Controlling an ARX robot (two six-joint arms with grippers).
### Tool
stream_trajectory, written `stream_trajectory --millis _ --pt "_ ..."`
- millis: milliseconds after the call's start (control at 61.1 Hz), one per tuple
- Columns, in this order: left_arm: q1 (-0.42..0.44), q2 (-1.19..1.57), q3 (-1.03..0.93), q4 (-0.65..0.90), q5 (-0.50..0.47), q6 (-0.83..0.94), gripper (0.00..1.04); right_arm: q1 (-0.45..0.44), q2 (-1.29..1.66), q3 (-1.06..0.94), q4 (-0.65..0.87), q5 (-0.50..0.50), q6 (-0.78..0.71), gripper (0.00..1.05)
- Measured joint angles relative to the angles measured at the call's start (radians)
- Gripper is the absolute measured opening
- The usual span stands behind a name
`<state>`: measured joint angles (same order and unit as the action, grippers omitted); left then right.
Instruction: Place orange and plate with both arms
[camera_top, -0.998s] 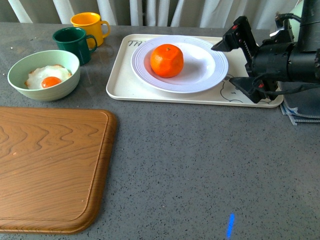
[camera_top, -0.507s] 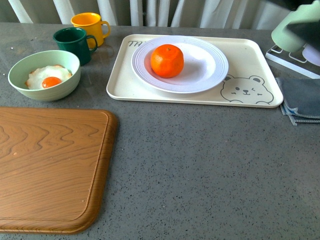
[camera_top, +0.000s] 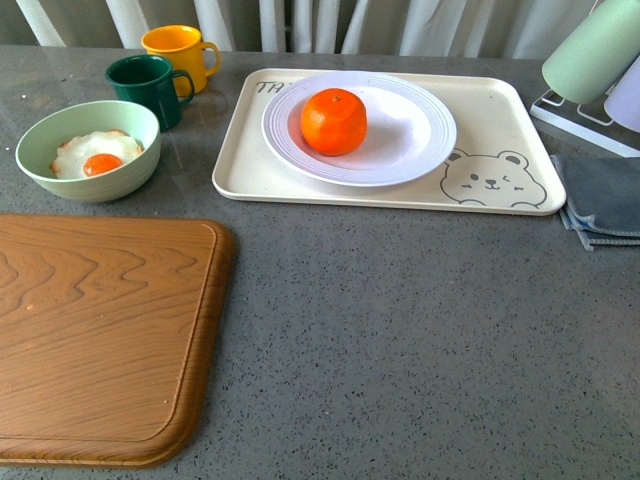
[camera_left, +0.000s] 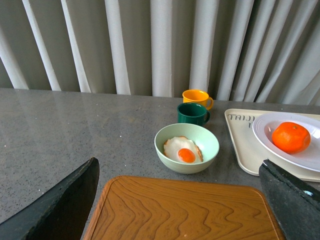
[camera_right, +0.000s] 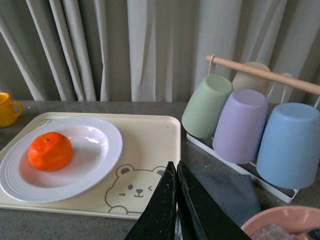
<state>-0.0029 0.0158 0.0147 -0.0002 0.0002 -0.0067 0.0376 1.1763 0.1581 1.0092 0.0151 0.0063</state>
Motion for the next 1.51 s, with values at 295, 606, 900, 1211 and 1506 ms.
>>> stream_trajectory --millis 295,606,900,1211,1506 --pt "0.0 0.0 0.0 0.0 0.0 0.0 0.96 -0.034 -0.178 -0.098 -0.086 -0.015 0.0 0.02" --pt "0.0 0.0 0.0 0.0 0.0 0.0 0.96 -0.035 -0.425 -0.135 -0.29 -0.015 0.0 0.02" --pt "0.0 0.0 0.0 0.0 0.0 0.0 0.96 -0.036 -0.618 -0.137 -0.462 -0.015 0.0 0.02" --pt "0.0 0.0 0.0 0.0 0.0 0.0 0.96 -0.036 -0.787 -0.137 -0.622 -0.015 0.0 0.02" --pt "0.0 0.0 0.0 0.0 0.0 0.0 0.96 -0.036 -0.905 -0.137 -0.737 -0.015 0.0 0.02"
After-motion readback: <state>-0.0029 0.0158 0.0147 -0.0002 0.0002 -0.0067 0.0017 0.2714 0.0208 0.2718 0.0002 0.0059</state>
